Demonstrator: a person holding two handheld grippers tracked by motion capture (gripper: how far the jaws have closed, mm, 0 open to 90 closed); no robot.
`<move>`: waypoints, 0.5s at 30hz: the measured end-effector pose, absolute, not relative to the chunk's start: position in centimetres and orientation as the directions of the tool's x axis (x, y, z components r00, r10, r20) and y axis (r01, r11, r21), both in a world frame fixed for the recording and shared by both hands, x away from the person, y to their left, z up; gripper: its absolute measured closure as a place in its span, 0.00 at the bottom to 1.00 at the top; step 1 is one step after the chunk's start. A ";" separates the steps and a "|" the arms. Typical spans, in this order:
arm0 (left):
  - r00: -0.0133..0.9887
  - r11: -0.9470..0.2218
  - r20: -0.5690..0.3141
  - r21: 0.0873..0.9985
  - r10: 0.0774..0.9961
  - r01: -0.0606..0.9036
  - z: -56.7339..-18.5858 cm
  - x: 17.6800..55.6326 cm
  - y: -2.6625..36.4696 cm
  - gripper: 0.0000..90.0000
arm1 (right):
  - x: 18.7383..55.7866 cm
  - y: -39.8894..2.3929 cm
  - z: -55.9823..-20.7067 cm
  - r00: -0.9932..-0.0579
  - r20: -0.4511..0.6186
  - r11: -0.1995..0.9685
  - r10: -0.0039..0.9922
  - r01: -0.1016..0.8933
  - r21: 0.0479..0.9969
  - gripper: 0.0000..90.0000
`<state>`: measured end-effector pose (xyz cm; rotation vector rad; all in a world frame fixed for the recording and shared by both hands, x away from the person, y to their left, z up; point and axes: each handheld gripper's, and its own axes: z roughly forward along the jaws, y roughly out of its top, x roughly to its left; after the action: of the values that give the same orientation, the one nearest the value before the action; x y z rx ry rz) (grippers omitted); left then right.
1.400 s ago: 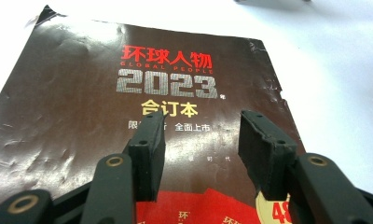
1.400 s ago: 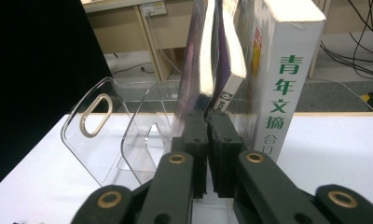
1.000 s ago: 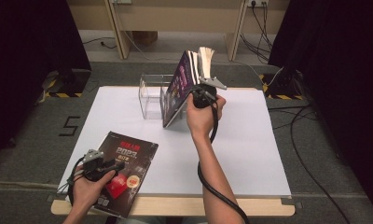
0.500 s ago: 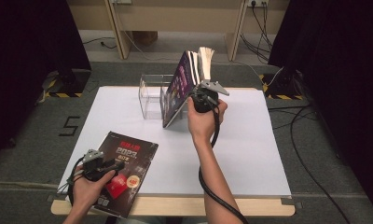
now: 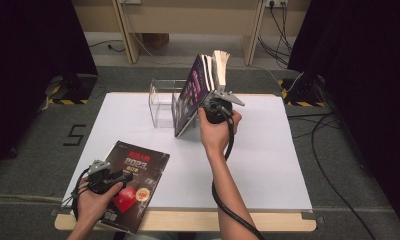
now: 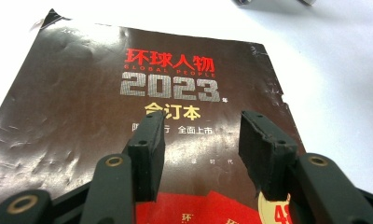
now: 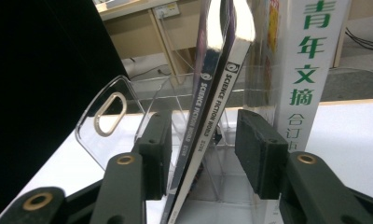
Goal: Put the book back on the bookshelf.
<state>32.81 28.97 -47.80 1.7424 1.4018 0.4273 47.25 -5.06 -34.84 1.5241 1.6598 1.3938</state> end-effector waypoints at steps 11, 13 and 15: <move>0.312 -0.018 -0.236 0.771 0.920 0.636 -47.9 32.9 29.1 0.56 | 48.9 -4.2 -34.4 -0.247 0.275 -0.147 0.929 0.436 0.888 0.60; 0.311 -0.017 -0.237 0.771 0.920 0.637 -47.9 32.9 29.1 0.56 | 49.2 -3.9 -34.3 -0.233 0.269 -0.144 0.934 0.445 0.884 0.62; 0.310 -0.016 -0.237 0.770 0.921 0.638 -48.0 32.9 29.2 0.56 | 49.5 -3.7 -34.1 -0.216 0.243 -0.126 0.946 0.444 0.887 0.64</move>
<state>32.90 29.15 -47.97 1.7364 1.4106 0.4235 49.49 -3.68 -34.10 1.5477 1.6511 1.3217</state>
